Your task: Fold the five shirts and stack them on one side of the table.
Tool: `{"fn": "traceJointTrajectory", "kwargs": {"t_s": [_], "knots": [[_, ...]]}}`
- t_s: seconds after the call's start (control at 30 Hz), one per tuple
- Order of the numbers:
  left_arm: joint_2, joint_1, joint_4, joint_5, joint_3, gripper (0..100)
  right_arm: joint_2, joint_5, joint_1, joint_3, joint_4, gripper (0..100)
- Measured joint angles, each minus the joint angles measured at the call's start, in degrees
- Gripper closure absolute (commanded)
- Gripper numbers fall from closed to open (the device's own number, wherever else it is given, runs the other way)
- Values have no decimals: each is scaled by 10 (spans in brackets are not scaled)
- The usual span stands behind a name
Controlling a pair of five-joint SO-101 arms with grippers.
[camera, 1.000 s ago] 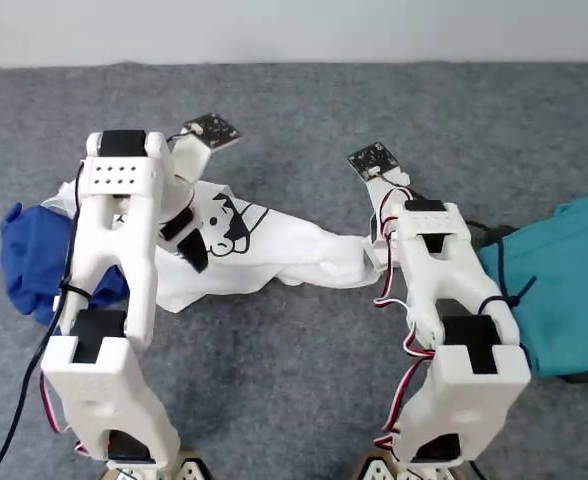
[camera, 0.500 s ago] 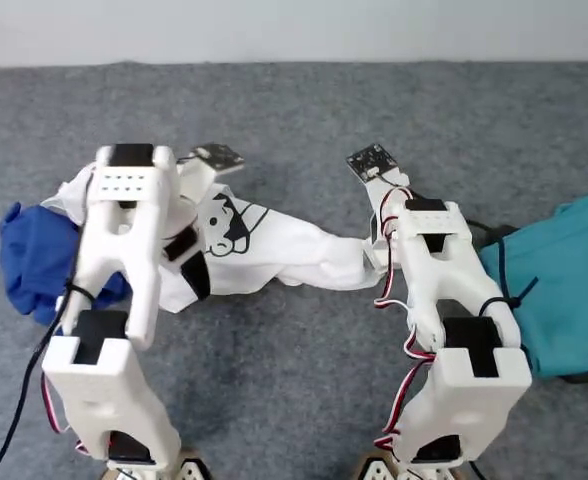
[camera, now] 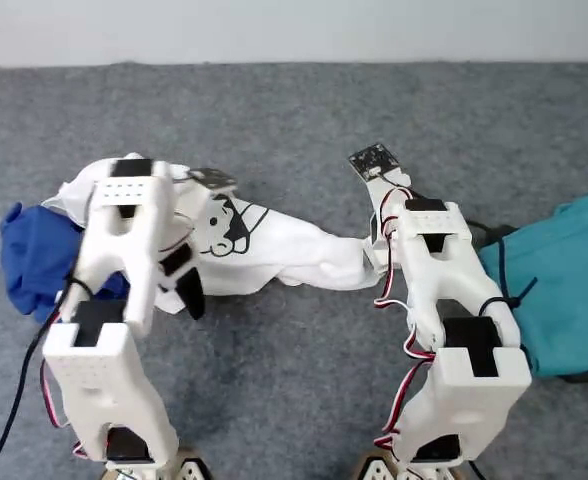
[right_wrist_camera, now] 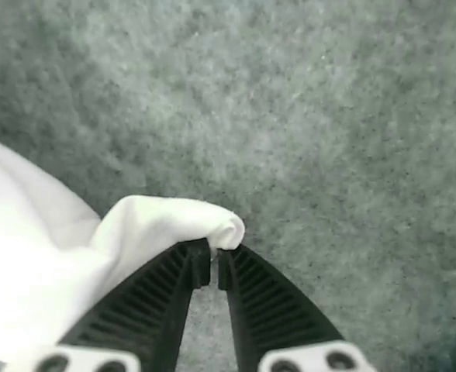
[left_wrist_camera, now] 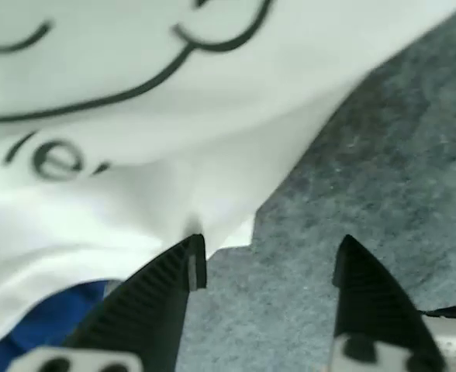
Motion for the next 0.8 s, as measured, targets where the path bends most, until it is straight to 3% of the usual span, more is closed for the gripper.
{"fn": "traceJointTrajectory", "kwargs": {"t_s": [0.3, 0.57, 0.8], "knots": [[21, -30, 17, 15, 0, 731, -6, -11, 14, 33, -55, 988], [110, -30, -82, 15, -4, 731, -7, -10, 14, 40, -69, 988], [130, -29, -39, 15, -91, 730, -7, -10, 14, 40, -69, 988]]}}
